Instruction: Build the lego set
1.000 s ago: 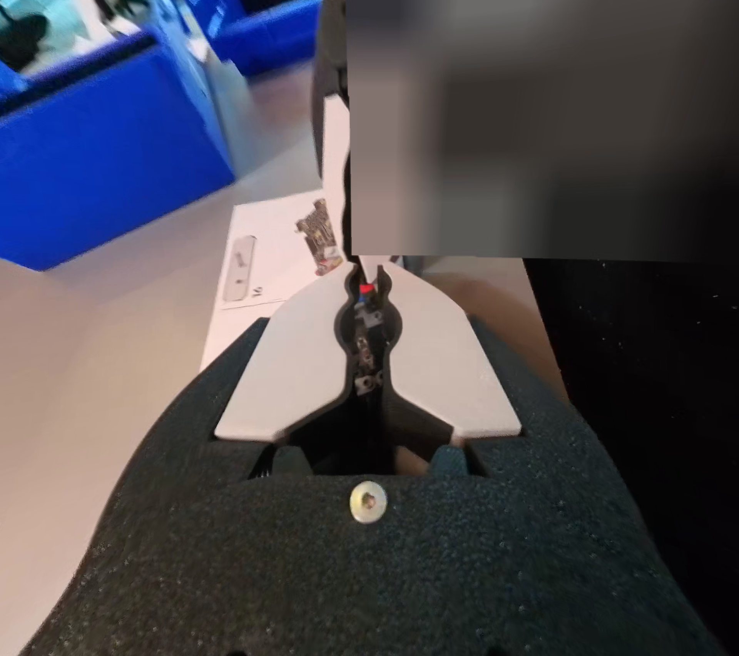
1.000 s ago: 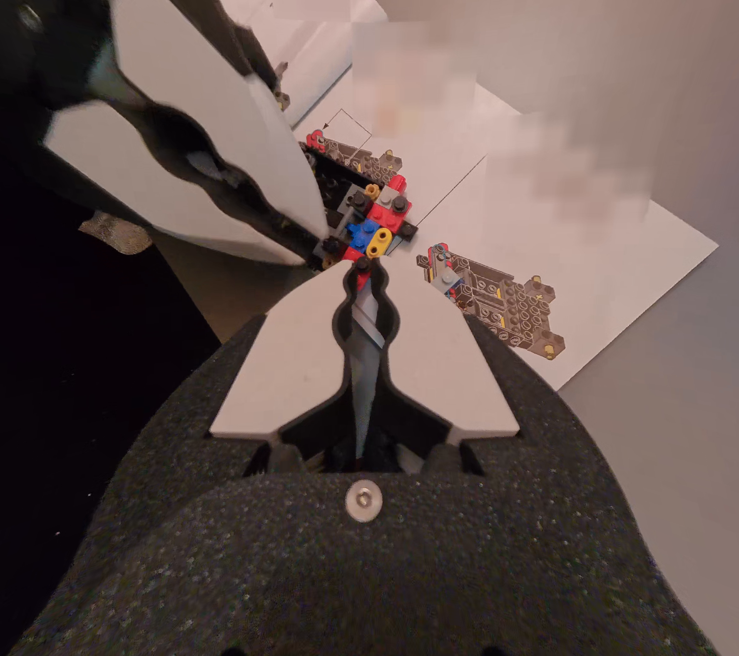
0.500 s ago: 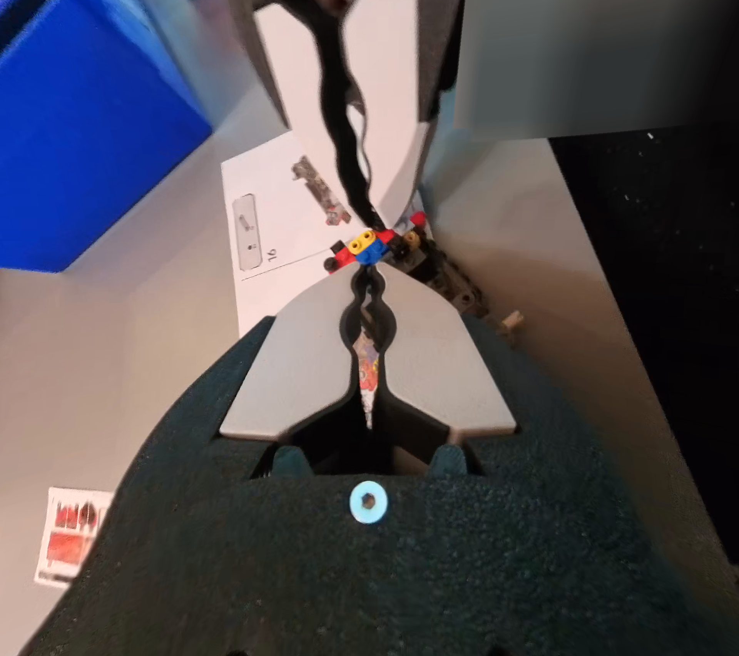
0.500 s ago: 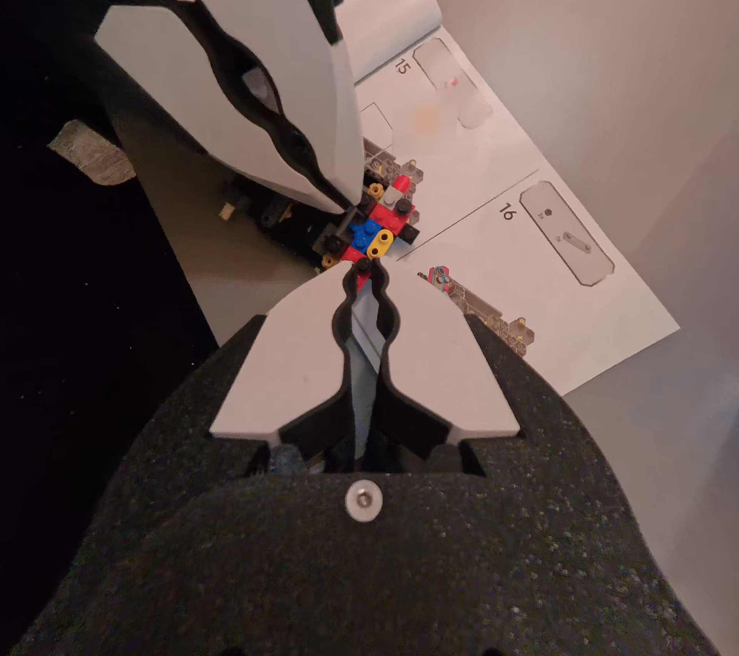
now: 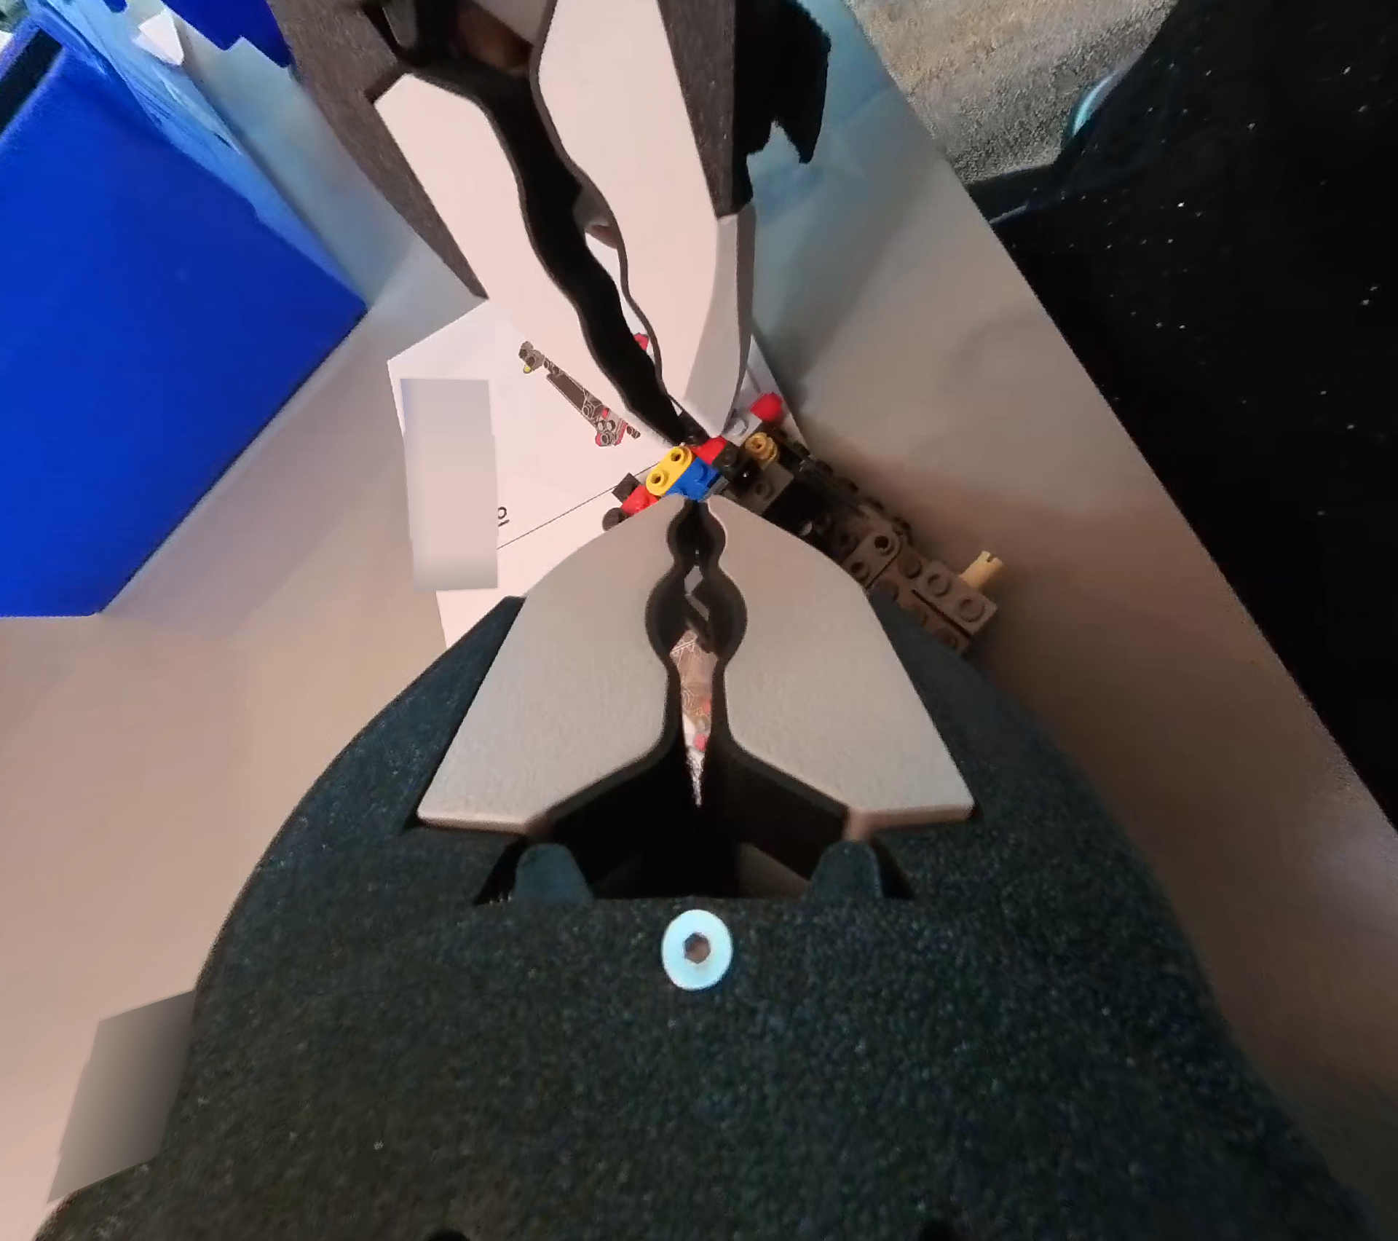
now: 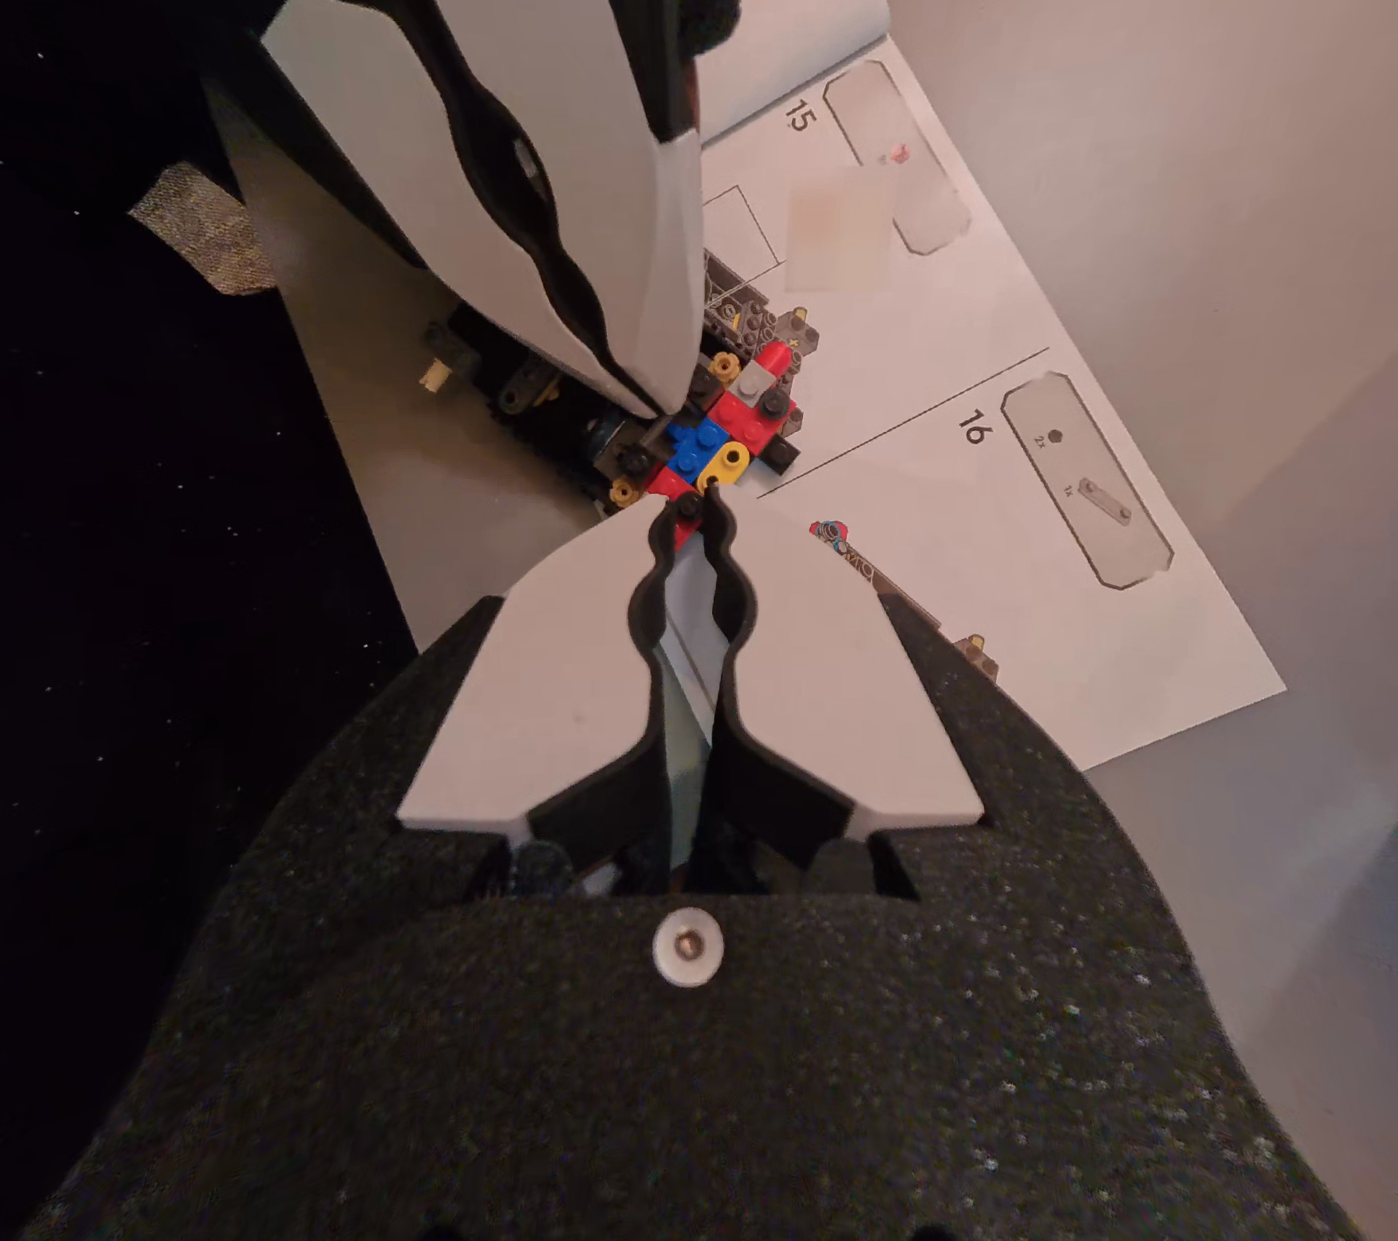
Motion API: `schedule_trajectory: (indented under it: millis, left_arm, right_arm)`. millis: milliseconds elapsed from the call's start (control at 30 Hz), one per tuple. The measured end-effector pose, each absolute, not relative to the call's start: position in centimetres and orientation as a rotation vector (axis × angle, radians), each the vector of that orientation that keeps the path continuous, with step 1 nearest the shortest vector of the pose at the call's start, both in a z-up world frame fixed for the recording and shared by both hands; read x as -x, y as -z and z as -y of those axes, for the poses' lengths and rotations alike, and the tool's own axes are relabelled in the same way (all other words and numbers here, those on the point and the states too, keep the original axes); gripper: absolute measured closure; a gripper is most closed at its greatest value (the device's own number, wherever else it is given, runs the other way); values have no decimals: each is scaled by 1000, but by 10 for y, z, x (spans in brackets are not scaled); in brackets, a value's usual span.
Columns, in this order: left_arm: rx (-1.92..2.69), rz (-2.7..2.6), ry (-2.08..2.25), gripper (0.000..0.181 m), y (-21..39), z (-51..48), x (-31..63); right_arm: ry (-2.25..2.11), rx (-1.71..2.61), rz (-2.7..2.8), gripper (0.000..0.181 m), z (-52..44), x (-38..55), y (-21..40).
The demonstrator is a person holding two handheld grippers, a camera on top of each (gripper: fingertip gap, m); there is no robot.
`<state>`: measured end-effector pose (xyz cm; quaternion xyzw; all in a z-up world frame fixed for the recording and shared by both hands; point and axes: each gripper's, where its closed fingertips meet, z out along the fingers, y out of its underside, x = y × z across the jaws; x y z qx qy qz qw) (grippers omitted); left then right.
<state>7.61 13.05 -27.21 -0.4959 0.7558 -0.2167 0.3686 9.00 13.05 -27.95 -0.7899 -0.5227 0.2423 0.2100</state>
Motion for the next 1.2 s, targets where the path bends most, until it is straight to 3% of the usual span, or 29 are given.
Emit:
schedule_trajectory:
  millis: [367,700,1200]
  left_arm:
    - [1269,-1903,554,181,273,-131,-76]
    - [1258,-1897,547,181,273,-131,-76]
    - [1264,-1893,555,181,273,-131,-75]
  right_arm:
    - [-727,2261,1314,166,-130,-91,278]
    - [-696,2337,1149,174,-131,-90,281]
    - [-333,1866,1389,176,-131,-88,275]
